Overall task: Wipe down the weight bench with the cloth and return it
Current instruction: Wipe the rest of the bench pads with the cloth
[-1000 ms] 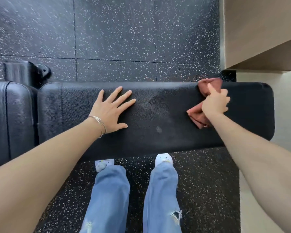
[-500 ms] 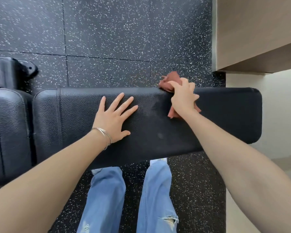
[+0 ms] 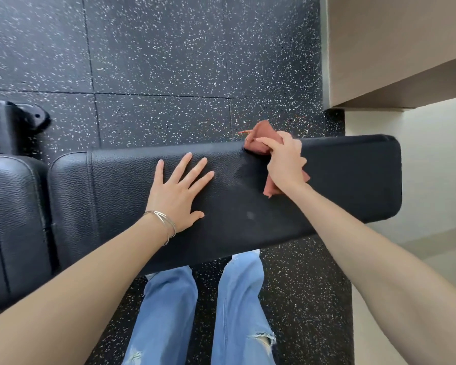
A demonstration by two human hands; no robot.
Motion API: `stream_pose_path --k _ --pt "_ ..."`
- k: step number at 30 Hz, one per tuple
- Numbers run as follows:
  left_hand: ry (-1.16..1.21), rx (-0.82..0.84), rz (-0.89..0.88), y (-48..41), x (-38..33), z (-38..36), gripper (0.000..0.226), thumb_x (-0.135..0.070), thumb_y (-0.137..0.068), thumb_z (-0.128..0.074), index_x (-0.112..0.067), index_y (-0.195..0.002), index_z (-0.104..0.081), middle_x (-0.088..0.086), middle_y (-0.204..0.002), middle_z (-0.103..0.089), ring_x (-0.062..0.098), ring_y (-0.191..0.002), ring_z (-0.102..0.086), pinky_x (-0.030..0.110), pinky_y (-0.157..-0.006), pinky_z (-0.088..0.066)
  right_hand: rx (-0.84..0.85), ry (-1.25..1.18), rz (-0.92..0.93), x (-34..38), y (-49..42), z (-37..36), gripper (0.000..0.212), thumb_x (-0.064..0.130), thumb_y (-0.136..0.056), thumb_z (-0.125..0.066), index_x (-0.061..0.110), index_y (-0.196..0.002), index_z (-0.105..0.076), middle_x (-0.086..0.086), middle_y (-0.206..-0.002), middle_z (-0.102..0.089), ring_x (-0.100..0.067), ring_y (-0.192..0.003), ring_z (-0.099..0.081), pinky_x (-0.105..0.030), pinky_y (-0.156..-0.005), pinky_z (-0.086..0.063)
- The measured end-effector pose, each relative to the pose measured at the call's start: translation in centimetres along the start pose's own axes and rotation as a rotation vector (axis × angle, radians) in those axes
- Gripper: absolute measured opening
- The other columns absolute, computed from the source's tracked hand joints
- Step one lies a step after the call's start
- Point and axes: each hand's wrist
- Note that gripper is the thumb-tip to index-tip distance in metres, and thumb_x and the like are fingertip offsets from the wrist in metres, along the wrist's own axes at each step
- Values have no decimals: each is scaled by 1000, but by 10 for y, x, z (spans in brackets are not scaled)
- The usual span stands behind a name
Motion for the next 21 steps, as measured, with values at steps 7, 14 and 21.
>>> stream_pose_path --k 7,14,21 --pt "-43 -9 76 29 34 5 102 -67 -77 -53 -24 -150 5 -3 -160 8 22 -147 7 53 -115 -10 -126 -80 -372 37 16 -8 58 -5 -84 -41 39 -119 -53 -3 -136 -33 -30 -114 -30 -45 -83 -28" --pt "-31 46 187 83 77 -3 103 -69 -76 -52 -22 -151 2 0 -160 7 24 -147 7 51 -116 -12 -29 14 302 119 89 -57 63 -5 -82 -50 34 -131 -50 -11 -142 -36 -34 -117 -33 -44 -82 -30" --pt "-31 26 191 81 75 -5 103 -68 -77 -52 -21 -150 3 1 -159 8 26 -146 8 51 -116 -7 -205 -203 -207 36 56 -36 50 8 -94 -38 44 -125 -54 2 -143 -36 -28 -124 -33 -46 -98 -29"
Point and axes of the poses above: each hand's wrist, its own y-axis away from the middle knuckle, its own z-axis out of the back of the hand, x = y × z
